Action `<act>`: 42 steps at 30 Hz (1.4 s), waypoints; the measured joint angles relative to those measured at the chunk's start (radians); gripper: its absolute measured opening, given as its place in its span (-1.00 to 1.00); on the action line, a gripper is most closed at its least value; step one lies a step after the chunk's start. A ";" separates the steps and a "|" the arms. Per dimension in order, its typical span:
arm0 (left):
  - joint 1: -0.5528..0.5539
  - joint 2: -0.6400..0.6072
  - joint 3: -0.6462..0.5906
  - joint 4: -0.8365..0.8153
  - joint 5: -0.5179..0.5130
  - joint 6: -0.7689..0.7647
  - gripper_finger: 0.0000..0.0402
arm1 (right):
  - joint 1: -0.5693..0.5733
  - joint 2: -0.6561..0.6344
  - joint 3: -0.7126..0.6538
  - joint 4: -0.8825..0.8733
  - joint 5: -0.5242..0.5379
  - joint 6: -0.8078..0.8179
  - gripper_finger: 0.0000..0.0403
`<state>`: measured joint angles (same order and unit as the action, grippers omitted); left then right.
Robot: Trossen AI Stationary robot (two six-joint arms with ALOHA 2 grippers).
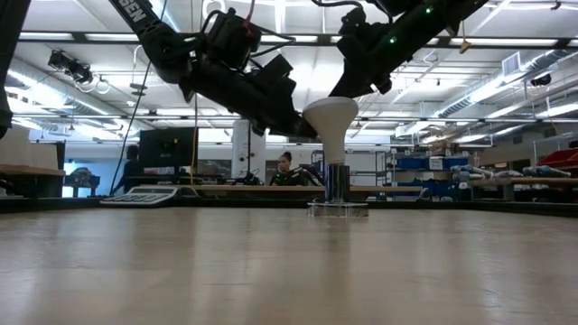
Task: Screw lightbulb
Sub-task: Insert the lightbulb into the lamp
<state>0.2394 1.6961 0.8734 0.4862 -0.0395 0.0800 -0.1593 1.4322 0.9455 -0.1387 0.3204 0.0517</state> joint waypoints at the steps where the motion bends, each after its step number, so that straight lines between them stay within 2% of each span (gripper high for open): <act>1: 0.000 -0.003 0.000 -0.003 0.000 0.001 -0.96 | 0.000 0.000 0.000 -0.004 0.003 0.000 -0.95; 11: 0.000 -0.034 0.000 -0.025 -0.004 0.021 -0.96 | 0.001 -0.016 0.000 -0.052 0.008 0.008 -0.96; 17: 0.001 -0.040 0.005 -0.094 -0.018 0.019 -0.96 | 0.020 -0.016 0.000 -0.044 0.005 0.009 -0.96; 26: -0.019 -0.037 -0.075 -0.065 -0.008 -0.066 -0.97 | 0.026 -0.016 0.000 -0.043 0.004 0.009 -0.96; 32: -0.045 0.029 -0.064 0.000 0.026 -0.079 -0.99 | 0.026 -0.016 0.000 -0.043 0.004 0.008 -0.96; 42: -0.045 0.198 0.002 -0.008 -0.001 -0.118 -1.00 | 0.026 -0.016 0.000 -0.040 -0.001 0.006 -0.96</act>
<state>0.1942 1.8940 0.8755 0.4778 -0.0402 -0.0376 -0.1333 1.4162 0.9451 -0.1787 0.3195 0.0578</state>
